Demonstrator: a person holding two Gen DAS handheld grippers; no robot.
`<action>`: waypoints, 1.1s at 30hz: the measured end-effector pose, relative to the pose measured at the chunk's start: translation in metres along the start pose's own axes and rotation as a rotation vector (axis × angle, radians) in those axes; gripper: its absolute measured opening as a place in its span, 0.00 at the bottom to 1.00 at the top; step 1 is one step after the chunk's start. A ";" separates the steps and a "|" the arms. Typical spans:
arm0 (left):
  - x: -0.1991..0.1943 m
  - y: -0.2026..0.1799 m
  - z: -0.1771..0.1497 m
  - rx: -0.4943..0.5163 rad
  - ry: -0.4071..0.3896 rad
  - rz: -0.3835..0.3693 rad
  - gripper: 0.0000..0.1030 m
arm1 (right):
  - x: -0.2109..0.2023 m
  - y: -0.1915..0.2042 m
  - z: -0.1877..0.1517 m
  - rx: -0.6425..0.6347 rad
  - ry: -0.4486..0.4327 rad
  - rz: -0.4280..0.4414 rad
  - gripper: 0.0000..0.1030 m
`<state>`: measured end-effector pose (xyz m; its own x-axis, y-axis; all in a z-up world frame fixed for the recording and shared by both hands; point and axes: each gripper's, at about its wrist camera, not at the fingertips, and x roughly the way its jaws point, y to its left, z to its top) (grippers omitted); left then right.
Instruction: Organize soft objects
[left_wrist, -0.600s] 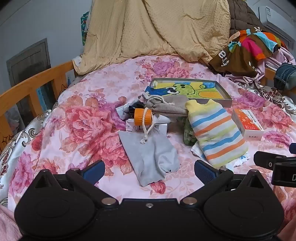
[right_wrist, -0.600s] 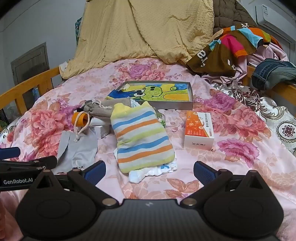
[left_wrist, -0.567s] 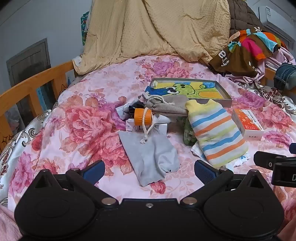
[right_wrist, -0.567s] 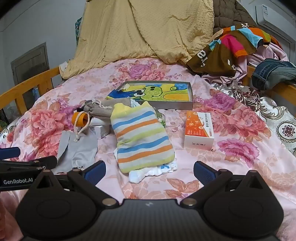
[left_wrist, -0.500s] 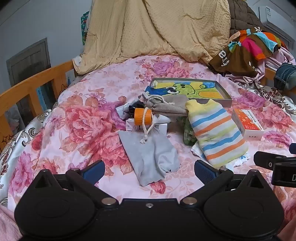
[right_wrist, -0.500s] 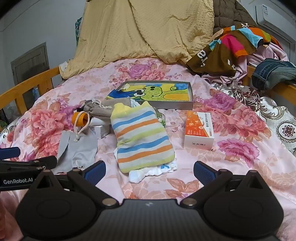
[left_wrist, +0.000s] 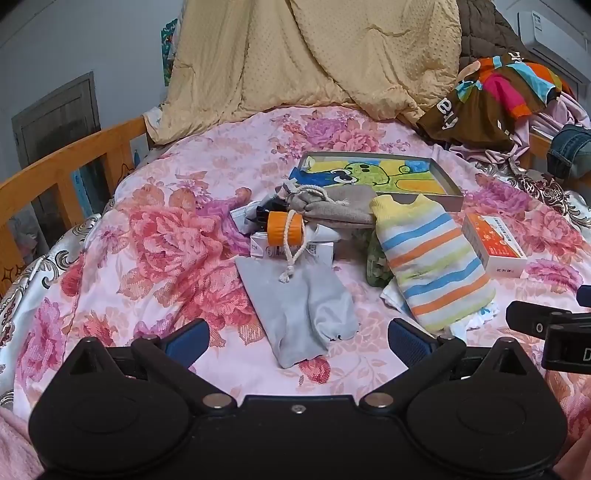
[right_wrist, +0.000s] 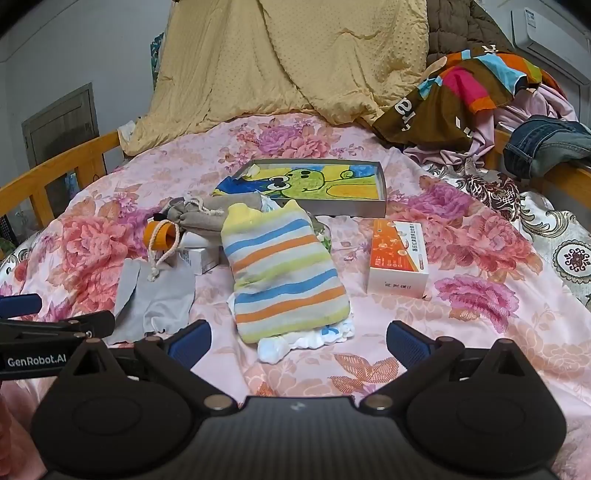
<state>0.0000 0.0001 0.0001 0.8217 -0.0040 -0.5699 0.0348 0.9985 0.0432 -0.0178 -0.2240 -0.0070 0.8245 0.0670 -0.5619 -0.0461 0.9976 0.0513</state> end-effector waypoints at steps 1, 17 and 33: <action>0.000 0.000 0.000 0.000 0.000 0.000 0.99 | 0.000 0.000 0.000 0.000 0.000 0.000 1.00; 0.002 -0.007 -0.009 0.004 0.001 -0.009 0.99 | 0.000 0.000 0.001 0.000 0.002 0.000 1.00; 0.003 -0.006 -0.006 -0.003 0.008 -0.012 0.99 | 0.000 0.001 0.001 0.000 0.003 0.000 1.00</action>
<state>-0.0015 -0.0057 -0.0067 0.8164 -0.0159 -0.5773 0.0430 0.9985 0.0333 -0.0174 -0.2235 -0.0061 0.8226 0.0672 -0.5647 -0.0464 0.9976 0.0511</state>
